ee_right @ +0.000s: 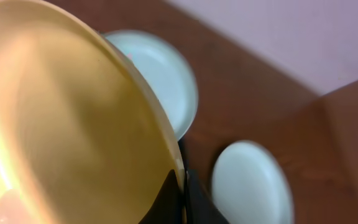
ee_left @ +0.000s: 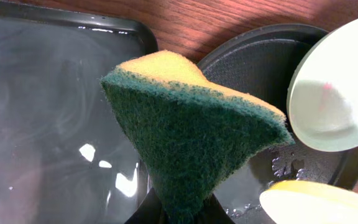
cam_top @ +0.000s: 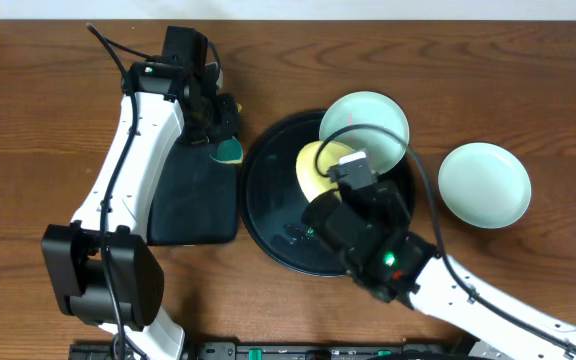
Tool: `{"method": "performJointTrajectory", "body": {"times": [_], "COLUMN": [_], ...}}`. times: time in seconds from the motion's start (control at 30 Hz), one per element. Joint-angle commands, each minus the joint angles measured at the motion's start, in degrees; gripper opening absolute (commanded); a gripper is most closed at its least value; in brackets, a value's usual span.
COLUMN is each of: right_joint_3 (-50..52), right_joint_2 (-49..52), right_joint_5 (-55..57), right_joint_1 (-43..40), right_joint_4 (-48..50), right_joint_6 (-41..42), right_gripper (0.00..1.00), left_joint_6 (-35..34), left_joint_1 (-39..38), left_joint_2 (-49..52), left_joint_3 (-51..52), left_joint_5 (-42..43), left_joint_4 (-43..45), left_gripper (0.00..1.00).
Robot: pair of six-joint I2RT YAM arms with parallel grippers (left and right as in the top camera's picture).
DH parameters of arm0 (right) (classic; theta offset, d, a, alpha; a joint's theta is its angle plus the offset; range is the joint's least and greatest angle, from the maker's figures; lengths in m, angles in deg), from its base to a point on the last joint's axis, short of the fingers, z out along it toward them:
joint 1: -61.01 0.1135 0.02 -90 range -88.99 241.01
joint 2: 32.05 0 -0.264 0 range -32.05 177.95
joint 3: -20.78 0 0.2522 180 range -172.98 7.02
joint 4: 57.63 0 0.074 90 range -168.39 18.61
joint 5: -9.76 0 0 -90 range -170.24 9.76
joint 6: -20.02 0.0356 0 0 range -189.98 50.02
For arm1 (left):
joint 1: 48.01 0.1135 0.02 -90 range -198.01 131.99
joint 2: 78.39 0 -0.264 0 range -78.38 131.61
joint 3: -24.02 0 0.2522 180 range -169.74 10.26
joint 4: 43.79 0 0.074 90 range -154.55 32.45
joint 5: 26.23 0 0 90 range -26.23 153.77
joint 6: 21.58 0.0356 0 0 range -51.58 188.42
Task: Clean dirty plates on tray and stack at the side
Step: 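Grasp the yellow plate rim with the right gripper and lift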
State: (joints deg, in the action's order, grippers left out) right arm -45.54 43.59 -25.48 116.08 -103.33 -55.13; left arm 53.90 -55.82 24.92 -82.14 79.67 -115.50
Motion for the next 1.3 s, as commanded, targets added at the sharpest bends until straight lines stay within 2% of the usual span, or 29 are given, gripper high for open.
{"method": "performJointTrajectory", "body": {"times": [0.0, 0.2, 0.47, 0.9, 1.0, 1.07, 1.17, 1.27], "right_joint_3": [-1.07, -1.07, -1.07, -1.05, -0.98, -0.98, -0.98, -0.98], "right_joint_2": [-1.03, -1.03, -1.03, -1.01, -1.01, -1.01, -0.98, -0.96], "right_joint_5": [15.78, 25.81, 27.78, 27.67, 25.53, 20.00, 7.63, -6.01], "right_joint_1": [3.85, 7.61, 8.46, 8.46, 8.35, 8.35, 7.76, 4.74], "right_joint_4": [2.84, 11.69, 22.60, 25.49, 23.12, 18.36, 9.07, 2.29], "right_joint_6": [-4.87, -12.07, -22.99, -24.26, -19.43, -13.73, -2.16, 12.94], "right_gripper": [0.01, 0.01, 0.01, 0.01, 0.01, 0.01, 0.01, 0.01], "left_joint_6": [1.01, 1.01, 1.01, 1.01, 1.01, 0.98, 1.01, 1.01], "left_joint_1": [0.02, 0.02, 0.02, 0.02, 0.02, 0.02, 0.02, 0.02], "left_joint_2": [-0.44, -0.44, -0.44, -0.44, -0.44, -0.44, -0.44, -0.44], "left_joint_3": [-0.72, -0.72, -0.72, -0.72, -0.72, -0.72, -0.72, -0.72], "left_joint_5": [-0.55, -0.55, -0.55, -0.55, -0.55, -0.55, -0.55, -0.57], "left_joint_4": [-0.15, -0.44, -0.52, -0.52, -0.52, -0.52, -0.55, -0.59], "left_gripper": [0.07, 0.07, 0.07, 0.07, 0.07, 0.07, 0.08, 0.07]}}
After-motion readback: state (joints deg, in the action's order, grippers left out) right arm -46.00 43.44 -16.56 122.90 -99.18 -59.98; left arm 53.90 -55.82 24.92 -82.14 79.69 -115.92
